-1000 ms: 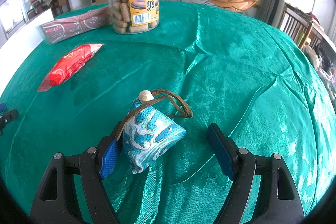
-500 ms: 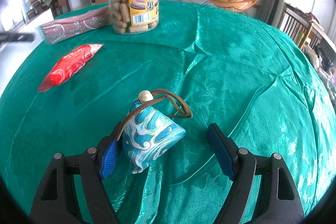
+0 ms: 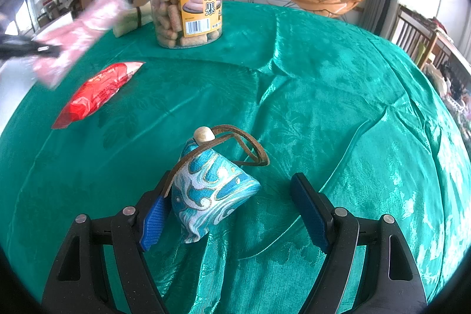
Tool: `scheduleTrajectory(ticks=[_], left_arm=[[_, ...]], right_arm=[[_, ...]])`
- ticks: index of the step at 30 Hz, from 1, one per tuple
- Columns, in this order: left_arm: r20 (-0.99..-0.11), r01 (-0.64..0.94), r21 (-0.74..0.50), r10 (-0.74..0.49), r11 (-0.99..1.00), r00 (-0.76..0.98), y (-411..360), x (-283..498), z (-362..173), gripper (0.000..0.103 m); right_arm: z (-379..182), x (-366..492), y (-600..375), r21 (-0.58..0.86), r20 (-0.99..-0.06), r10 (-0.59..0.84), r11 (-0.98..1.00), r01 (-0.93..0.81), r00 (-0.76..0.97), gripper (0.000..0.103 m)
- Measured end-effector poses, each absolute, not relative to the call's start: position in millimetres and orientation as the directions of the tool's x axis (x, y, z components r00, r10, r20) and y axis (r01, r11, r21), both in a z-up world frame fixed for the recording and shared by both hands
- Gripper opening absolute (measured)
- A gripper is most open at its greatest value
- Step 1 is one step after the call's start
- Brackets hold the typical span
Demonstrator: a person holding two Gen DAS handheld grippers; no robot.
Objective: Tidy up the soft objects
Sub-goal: 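Move the open left tool toward the pink floral mask pack, then grasp the pink floral mask pack with the left tool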
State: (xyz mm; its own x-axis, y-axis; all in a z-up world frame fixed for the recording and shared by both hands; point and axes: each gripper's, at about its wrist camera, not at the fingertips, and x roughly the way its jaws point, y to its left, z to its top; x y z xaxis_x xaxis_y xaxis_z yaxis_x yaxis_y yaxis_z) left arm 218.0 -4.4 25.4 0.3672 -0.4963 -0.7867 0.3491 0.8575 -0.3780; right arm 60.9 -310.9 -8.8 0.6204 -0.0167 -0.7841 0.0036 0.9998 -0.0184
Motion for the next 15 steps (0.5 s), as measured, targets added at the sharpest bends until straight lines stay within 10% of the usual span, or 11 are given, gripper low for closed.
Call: scheduleTrajectory(ticks=[5,10,15], left_arm=[[-0.740,0.194,-0.568,-0.600,0.800,0.305,50.1,166.3,3.1,0.013],[-0.843,0.044,-0.406,-0.392,0.913,0.368,93.5,158.8,-30.4,0.066],[-0.808,-0.024,-0.427,-0.370,0.904,0.458,118.9,147.8,-21.3,0.071]], right_arm=[[-8.7,60.5,-310.1,-0.023,-0.783,-0.021,1.000,0.006,0.621,0.081],[-8.4,60.0,-309.3,-0.025,-0.783,-0.024,1.000,0.007,0.622,0.081],[-8.5,59.9,-309.3,-0.026,-0.783,-0.025,1.000,0.007,0.622,0.081]])
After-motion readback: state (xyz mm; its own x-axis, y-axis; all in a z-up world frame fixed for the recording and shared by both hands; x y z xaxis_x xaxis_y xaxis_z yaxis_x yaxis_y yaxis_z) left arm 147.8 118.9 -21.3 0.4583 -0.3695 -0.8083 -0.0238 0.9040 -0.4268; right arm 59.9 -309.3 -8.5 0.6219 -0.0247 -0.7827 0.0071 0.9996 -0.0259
